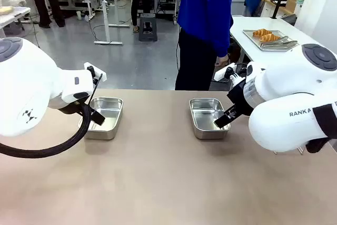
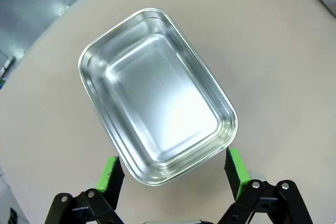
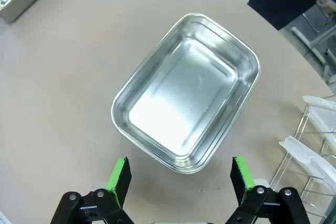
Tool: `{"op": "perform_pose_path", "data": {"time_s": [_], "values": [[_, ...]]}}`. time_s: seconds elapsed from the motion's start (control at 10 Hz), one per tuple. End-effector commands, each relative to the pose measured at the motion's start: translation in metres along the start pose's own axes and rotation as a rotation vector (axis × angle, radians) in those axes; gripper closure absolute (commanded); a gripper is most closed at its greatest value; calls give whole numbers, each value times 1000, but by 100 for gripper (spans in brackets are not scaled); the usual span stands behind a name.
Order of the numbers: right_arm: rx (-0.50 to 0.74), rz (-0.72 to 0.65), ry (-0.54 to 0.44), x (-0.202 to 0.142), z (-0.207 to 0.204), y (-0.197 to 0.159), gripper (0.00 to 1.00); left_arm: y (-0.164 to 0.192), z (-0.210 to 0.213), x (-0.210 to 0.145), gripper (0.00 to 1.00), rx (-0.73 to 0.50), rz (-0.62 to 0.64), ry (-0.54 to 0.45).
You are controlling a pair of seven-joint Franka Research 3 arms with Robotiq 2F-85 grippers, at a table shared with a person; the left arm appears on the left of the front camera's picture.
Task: Place the bread in airtight containers.
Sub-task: Lift both Airtight Container.
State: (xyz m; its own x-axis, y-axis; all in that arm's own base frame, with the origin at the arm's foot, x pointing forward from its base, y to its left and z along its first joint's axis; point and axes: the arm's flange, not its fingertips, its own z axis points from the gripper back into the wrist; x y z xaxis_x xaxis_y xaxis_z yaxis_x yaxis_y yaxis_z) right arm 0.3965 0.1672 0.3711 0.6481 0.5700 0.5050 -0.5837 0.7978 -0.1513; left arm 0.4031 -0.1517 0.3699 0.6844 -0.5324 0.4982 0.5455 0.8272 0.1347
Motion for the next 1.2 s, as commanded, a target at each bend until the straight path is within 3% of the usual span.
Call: {"op": "perform_pose_path", "data": {"time_s": [0.0, 0.8, 1.1], "values": [[0, 0, -1, 0, 0, 0, 0, 0, 0, 0, 0, 0, 0, 0], [0, 1, 0, 0, 0, 0, 0, 0, 0, 0, 0, 0, 0, 0], [64, -32, -116, 52, 86, -65, 0, 63, 89, 47, 0, -106, -18, -132]]}}
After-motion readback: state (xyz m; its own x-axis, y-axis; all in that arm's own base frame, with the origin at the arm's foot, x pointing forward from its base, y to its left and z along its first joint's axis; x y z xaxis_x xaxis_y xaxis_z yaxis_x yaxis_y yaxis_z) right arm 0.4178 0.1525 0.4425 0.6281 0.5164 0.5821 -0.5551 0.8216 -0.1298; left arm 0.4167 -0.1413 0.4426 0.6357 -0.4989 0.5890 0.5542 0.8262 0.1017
